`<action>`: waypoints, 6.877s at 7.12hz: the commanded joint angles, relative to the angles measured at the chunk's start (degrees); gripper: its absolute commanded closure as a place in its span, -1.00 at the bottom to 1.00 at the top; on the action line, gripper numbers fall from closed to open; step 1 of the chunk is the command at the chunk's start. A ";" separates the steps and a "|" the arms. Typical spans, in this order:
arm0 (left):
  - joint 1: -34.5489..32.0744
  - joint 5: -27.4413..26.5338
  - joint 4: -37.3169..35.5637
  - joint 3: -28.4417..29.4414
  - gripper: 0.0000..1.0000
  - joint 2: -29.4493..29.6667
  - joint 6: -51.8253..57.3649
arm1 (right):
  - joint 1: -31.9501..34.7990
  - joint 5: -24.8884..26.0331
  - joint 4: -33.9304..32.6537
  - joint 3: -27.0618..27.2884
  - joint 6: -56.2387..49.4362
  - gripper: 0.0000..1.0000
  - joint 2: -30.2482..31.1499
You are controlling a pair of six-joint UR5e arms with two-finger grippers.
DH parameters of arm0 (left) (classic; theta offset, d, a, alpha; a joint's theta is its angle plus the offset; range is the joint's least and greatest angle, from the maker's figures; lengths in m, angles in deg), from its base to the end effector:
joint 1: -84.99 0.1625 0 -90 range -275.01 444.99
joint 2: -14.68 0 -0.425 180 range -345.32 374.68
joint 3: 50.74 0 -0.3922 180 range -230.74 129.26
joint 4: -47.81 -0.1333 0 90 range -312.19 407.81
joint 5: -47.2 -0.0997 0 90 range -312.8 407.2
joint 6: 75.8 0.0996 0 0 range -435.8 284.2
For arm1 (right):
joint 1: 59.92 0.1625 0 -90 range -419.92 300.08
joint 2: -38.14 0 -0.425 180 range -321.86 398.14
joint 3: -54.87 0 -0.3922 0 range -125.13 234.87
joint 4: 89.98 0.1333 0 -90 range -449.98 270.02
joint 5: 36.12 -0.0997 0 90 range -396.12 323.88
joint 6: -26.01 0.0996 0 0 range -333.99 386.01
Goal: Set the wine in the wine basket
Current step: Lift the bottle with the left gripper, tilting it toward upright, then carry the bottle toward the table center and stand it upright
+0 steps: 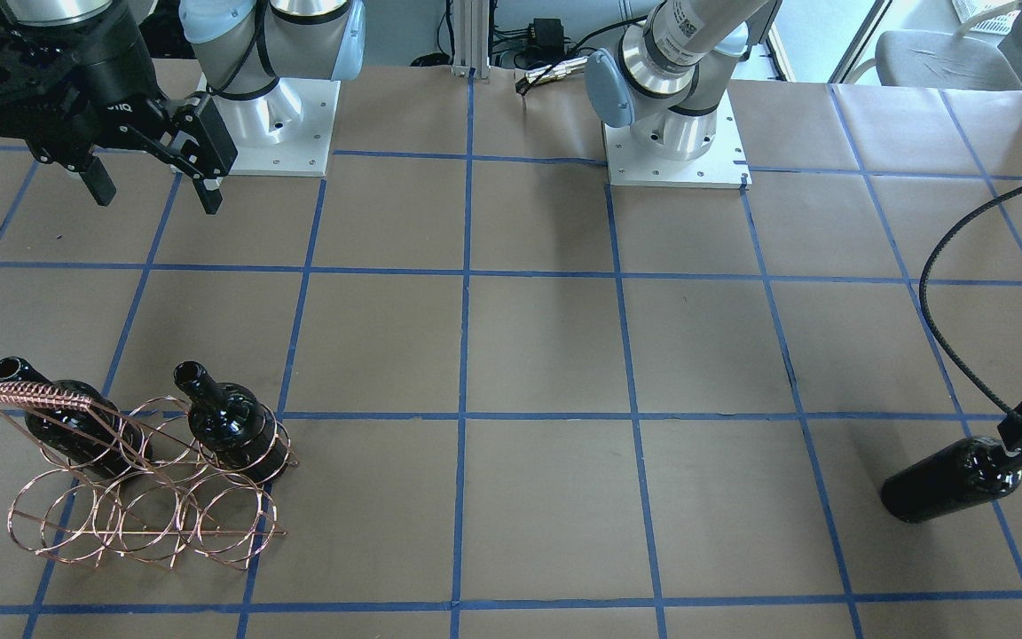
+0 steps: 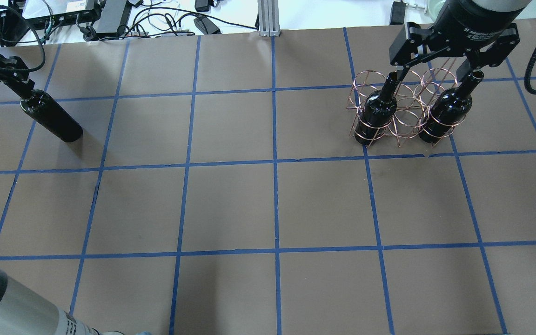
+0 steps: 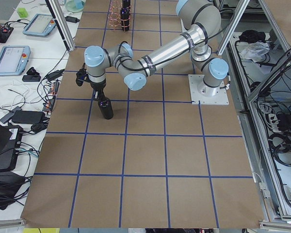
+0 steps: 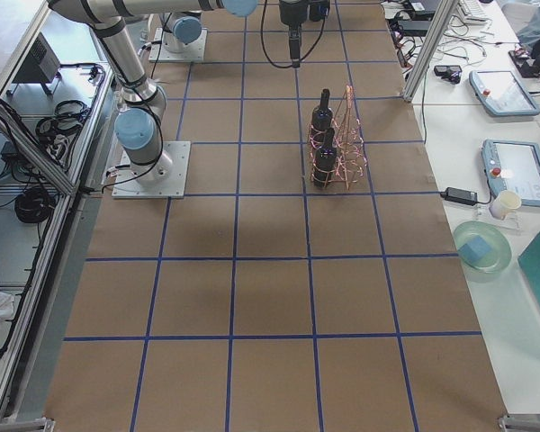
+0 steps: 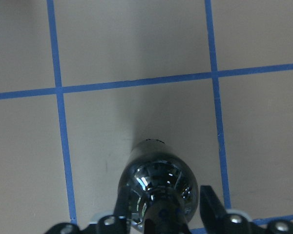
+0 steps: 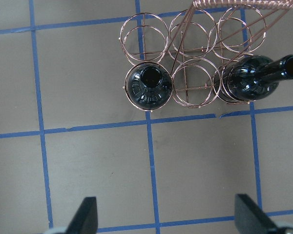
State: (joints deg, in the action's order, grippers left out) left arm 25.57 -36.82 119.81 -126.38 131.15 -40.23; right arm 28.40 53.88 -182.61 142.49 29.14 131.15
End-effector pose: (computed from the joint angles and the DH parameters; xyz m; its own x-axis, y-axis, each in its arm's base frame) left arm 0.2234 -0.6605 0.3724 -0.9953 0.0941 0.0246 0.0896 0.9855 -0.1438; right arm 0.1191 -0.4845 0.5390 -0.9965 0.0833 -0.0076 0.0836 0.9867 -0.1393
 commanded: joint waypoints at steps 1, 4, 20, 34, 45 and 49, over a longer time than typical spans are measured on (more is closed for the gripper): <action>-0.08 0.08 -0.46 -0.03 0.23 0.06 0.11 | 0.01 -0.01 0.08 0.09 0.03 -1.00 0.07; -0.08 0.17 0.94 -0.12 1.00 -0.02 0.20 | 0.01 -0.01 -0.01 0.09 -0.24 -1.00 -0.02; -1.22 -1.23 -0.98 -1.09 -0.94 -2.41 0.65 | -0.17 0.61 0.08 -0.26 0.29 -1.00 0.25; -2.01 -0.88 3.15 -1.09 1.00 -2.57 -0.77 | 0.36 -0.18 -0.36 -4.55 0.12 -1.00 -3.61; -39.43 -0.79 -0.45 -19.61 1.00 -18.65 -38.56 | 0.18 -0.10 0.17 -3.96 0.03 -1.00 -3.53; -42.35 -1.23 -0.54 -24.28 1.00 -19.53 -38.56 | 0.18 -0.01 0.35 -3.96 0.03 -1.00 -3.53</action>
State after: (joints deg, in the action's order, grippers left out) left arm -16.44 -37.98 119.28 -149.41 111.74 -78.98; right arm 28.58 53.85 -182.30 138.54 29.17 127.61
